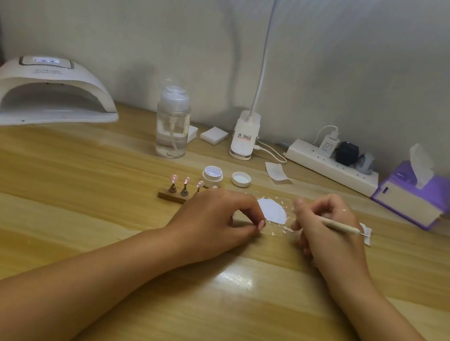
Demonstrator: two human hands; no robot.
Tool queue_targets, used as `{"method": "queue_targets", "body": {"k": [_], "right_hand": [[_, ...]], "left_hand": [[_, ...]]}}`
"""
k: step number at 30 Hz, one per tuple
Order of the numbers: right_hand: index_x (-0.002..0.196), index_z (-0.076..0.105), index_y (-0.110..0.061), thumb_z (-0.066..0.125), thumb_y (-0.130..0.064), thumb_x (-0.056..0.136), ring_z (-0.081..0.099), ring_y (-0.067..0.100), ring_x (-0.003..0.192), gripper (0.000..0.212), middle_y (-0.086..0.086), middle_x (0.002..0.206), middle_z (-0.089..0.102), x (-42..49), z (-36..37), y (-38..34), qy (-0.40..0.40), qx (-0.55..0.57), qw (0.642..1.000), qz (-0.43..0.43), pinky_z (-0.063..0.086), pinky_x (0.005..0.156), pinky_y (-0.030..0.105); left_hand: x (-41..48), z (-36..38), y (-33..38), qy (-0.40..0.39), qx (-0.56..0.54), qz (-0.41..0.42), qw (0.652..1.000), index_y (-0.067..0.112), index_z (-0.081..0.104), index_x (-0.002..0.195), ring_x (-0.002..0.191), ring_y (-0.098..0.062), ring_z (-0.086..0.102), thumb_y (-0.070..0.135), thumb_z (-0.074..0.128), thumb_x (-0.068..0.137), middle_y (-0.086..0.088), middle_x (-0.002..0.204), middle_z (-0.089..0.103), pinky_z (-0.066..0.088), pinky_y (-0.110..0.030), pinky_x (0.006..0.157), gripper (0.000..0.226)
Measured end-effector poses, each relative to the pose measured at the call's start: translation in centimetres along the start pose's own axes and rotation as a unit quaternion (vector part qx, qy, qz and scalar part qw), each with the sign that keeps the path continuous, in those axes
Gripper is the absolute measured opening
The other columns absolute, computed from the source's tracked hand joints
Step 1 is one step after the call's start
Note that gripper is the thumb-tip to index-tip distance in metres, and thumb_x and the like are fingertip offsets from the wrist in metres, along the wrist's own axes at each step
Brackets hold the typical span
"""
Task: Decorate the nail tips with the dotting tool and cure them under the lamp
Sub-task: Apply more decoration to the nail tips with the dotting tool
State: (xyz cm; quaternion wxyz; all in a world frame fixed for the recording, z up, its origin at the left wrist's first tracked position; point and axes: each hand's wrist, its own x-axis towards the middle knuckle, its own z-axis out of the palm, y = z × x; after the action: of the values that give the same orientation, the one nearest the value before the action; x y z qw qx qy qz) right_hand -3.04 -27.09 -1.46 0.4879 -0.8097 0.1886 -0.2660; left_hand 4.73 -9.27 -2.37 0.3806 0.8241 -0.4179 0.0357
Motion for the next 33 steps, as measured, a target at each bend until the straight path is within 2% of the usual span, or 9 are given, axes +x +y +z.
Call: {"method": "queue_targets", "body": {"k": [5, 7, 9, 12, 16, 19, 22, 28, 33], "right_hand": [[0.096, 0.056, -0.018, 0.066, -0.033, 0.094, 0.061, 0.01, 0.053, 0.018, 0.003, 0.079, 0.075, -0.1, -0.5, -1.4, 0.035, 0.153, 0.987, -0.011, 0.049, 0.044, 0.022], [0.092, 0.059, -0.018, 0.069, -0.033, 0.092, 0.059, 0.008, 0.05, 0.017, 0.004, 0.073, 0.073, -0.3, -0.3, -2.1, 0.028, 0.207, 0.978, 0.01, 0.047, 0.041, 0.02], [0.081, 0.06, -0.017, 0.07, -0.037, 0.089, 0.052, 0.007, 0.043, 0.023, 0.001, 0.058, 0.065, -0.9, 0.5, -2.4, -0.003, 0.238, 0.97, 0.042, 0.041, 0.038, 0.018], [0.074, 0.054, -0.016, 0.07, -0.033, 0.089, 0.044, 0.01, 0.038, 0.028, 0.002, 0.048, 0.056, -1.9, 1.7, -2.2, -0.038, 0.228, 0.971, 0.061, 0.033, 0.036, 0.017], [0.079, 0.047, -0.015, 0.069, -0.018, 0.09, 0.049, 0.011, 0.039, 0.024, 0.005, 0.051, 0.062, -2.0, 1.8, -2.0, -0.032, 0.203, 0.977, 0.063, 0.036, 0.036, 0.019], [0.068, 0.045, -0.015, 0.065, -0.008, 0.083, 0.048, 0.013, 0.038, 0.026, 0.009, 0.05, 0.061, -2.0, 1.8, -1.9, -0.032, 0.189, 0.979, 0.07, 0.036, 0.036, 0.019], [0.063, 0.043, -0.015, 0.063, -0.007, 0.078, 0.048, 0.014, 0.038, 0.026, 0.011, 0.05, 0.061, -2.1, 2.0, -1.9, -0.036, 0.172, 0.982, 0.07, 0.036, 0.037, 0.02], [0.059, 0.042, -0.02, 0.063, -0.009, 0.076, 0.049, 0.014, 0.039, 0.029, 0.014, 0.053, 0.064, -2.2, 2.1, -1.8, -0.049, 0.15, 0.985, 0.063, 0.037, 0.039, 0.022], [0.063, 0.042, -0.018, 0.063, -0.01, 0.077, 0.05, 0.014, 0.039, 0.027, 0.013, 0.054, 0.065, -2.2, 2.1, -1.8, -0.056, 0.141, 0.986, 0.062, 0.038, 0.041, 0.023]], "left_hand": [[0.1, -0.1, -0.1, -0.006, 0.001, 0.002, 1.0, 0.038, 0.067, 0.084, 0.061, 0.005, 0.051, 0.023, 0.07, 0.086, 0.028, 0.088, 0.066, 0.033, -0.02, 0.065, 0.015], [0.2, -0.1, -0.2, -0.007, 0.0, 0.004, 1.0, 0.038, 0.068, 0.084, 0.061, 0.004, 0.051, 0.023, 0.07, 0.086, 0.028, 0.09, 0.067, 0.034, -0.022, 0.065, 0.015], [0.1, 0.0, -0.2, -0.004, -0.002, 0.006, 1.0, 0.038, 0.068, 0.084, 0.06, 0.003, 0.051, 0.023, 0.07, 0.086, 0.03, 0.086, 0.066, 0.034, -0.023, 0.063, 0.015], [0.1, 0.1, -0.2, 0.006, 0.004, 0.011, 1.0, 0.036, 0.068, 0.083, 0.057, 0.004, 0.049, 0.024, 0.071, 0.085, 0.04, 0.071, 0.057, 0.031, -0.021, 0.06, 0.013], [0.1, 0.0, -0.1, 0.009, 0.014, 0.016, 1.0, 0.034, 0.068, 0.082, 0.054, 0.007, 0.048, 0.024, 0.072, 0.085, 0.047, 0.063, 0.05, 0.028, -0.02, 0.058, 0.01], [0.2, 0.0, -0.2, 0.006, 0.003, 0.011, 1.0, 0.037, 0.065, 0.08, 0.054, 0.007, 0.049, 0.025, 0.072, 0.085, 0.042, 0.064, 0.054, 0.03, -0.022, 0.057, 0.015], [0.2, 0.0, -0.3, 0.005, -0.012, 0.005, 1.0, 0.038, 0.064, 0.078, 0.056, 0.004, 0.052, 0.025, 0.072, 0.084, 0.033, 0.073, 0.061, 0.033, -0.022, 0.06, 0.016], [0.2, 0.0, -0.3, 0.005, -0.014, 0.004, 1.0, 0.033, 0.068, 0.08, 0.056, 0.006, 0.051, 0.021, 0.072, 0.083, 0.034, 0.071, 0.06, 0.032, -0.021, 0.058, 0.013], [0.2, 0.1, -0.3, 0.005, -0.011, 0.005, 1.0, 0.034, 0.067, 0.08, 0.055, 0.003, 0.052, 0.02, 0.073, 0.083, 0.032, 0.074, 0.062, 0.033, -0.022, 0.058, 0.016]]}}
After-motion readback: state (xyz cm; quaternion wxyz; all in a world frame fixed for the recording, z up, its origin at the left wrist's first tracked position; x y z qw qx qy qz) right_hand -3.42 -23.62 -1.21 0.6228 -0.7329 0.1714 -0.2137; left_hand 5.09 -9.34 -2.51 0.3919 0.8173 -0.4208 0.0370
